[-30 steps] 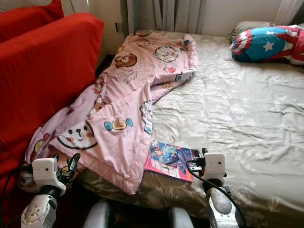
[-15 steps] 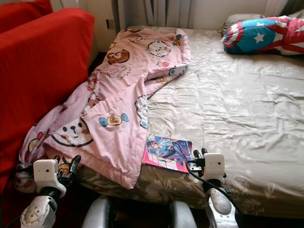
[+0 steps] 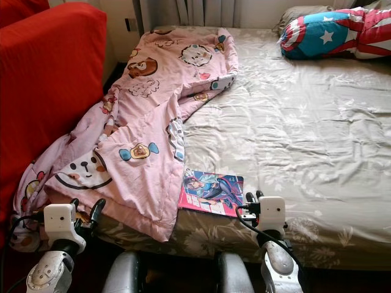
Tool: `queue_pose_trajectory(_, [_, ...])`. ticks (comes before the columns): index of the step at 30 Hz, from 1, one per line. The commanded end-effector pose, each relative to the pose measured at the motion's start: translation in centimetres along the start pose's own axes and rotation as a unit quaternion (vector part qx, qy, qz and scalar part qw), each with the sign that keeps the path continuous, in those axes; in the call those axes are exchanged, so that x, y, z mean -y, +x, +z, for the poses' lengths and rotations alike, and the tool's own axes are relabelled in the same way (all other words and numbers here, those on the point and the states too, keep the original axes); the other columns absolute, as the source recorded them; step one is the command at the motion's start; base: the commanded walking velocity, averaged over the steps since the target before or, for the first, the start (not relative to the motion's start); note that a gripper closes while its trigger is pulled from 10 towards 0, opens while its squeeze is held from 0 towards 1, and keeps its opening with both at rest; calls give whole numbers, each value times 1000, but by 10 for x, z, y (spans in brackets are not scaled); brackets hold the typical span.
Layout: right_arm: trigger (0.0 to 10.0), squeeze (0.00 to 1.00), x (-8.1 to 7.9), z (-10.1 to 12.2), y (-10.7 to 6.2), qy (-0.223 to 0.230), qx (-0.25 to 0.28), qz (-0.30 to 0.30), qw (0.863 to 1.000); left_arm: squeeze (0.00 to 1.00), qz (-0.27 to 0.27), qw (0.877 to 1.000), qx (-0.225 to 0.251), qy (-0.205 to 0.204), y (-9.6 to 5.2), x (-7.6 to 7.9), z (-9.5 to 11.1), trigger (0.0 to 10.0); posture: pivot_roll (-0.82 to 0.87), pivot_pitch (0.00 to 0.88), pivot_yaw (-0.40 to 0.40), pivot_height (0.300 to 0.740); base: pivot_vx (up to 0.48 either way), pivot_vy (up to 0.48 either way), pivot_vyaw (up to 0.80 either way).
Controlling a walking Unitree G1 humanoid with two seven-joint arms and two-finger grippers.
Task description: Clean up the room
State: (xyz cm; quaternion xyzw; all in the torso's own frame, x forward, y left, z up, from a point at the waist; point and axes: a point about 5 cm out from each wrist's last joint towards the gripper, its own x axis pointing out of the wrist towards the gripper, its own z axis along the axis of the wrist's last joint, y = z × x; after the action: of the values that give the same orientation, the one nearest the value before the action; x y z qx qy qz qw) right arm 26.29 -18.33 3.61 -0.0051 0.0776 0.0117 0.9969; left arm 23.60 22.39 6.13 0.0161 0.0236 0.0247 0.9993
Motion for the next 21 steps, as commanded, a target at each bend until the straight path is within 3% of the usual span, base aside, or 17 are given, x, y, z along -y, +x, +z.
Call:
queue_pose_trajectory(1, [10000, 0, -3, -4, 0, 0, -5, 3, 1000, 0, -2, 1000, -4, 1, -3, -2, 0, 10000, 4, 172, 18, 591, 0, 0, 0])
queue_pose_trajectory(21, [10000, 0, -8, -10, -1, 1, -18, 9, 1000, 0, -3, 1000, -10, 4, -8, -4, 0, 10000, 18, 200, 21, 576, 0, 0, 0])
